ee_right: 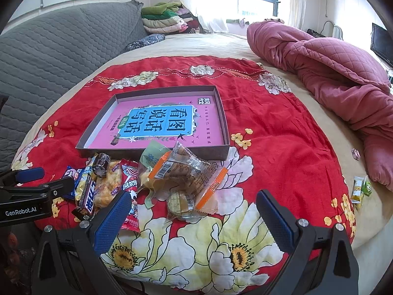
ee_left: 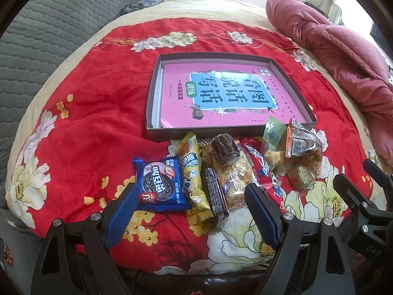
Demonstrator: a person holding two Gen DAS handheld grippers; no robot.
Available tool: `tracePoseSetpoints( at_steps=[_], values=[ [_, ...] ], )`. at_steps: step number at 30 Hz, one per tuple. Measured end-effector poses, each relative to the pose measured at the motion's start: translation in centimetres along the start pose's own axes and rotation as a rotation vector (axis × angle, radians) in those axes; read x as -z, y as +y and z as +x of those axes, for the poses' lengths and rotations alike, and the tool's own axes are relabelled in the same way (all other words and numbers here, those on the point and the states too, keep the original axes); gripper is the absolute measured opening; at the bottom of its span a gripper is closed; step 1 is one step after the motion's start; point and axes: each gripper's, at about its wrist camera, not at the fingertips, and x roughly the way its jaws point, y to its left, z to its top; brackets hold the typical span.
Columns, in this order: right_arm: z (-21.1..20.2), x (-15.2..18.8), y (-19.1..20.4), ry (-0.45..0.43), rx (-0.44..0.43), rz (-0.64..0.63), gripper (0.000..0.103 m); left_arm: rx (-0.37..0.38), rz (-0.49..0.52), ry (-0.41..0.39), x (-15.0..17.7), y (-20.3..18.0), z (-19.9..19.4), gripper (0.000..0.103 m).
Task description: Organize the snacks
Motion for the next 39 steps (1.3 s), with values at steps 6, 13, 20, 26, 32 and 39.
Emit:
tracePoseSetpoints(
  at_steps=[6,13,20,26,32,39],
  values=[
    [0.1,-0.1,-0.1,-0.011,0.002,-0.013,0.102,0.006,-0.009,0.006,0.0,0.2,0.3,0.088],
    [0.5,-0.2,-0.4,-0.007,-0.018,-0.013,0.102,0.015,-0.021,0.029,-0.1,0.4,0.9,0.088],
    [1.1,-0.4,-0.5,-0.002,-0.039,-0.011,0.102,0.021,-0.020,0.044,-0.6,0.2,1.7,0.088],
    [2.5,-0.6,-1.2,0.017,-0.049,0.000,0.102,0.045,-0.021,0.053,-1.2,-0.2,2.4,0.088],
    [4.0,-1.1,-1.4,0.022,-0.036,-0.046,0.102,0.082,-0.035,0.084,-1.9,-0.4,3.5,0.088],
    [6.2,-1.3,-1.2,0.041,-0.049,-0.115,0.102,0.115,-0.054,0.121,-2.6,-0.6,4.7,0.088]
  ],
)
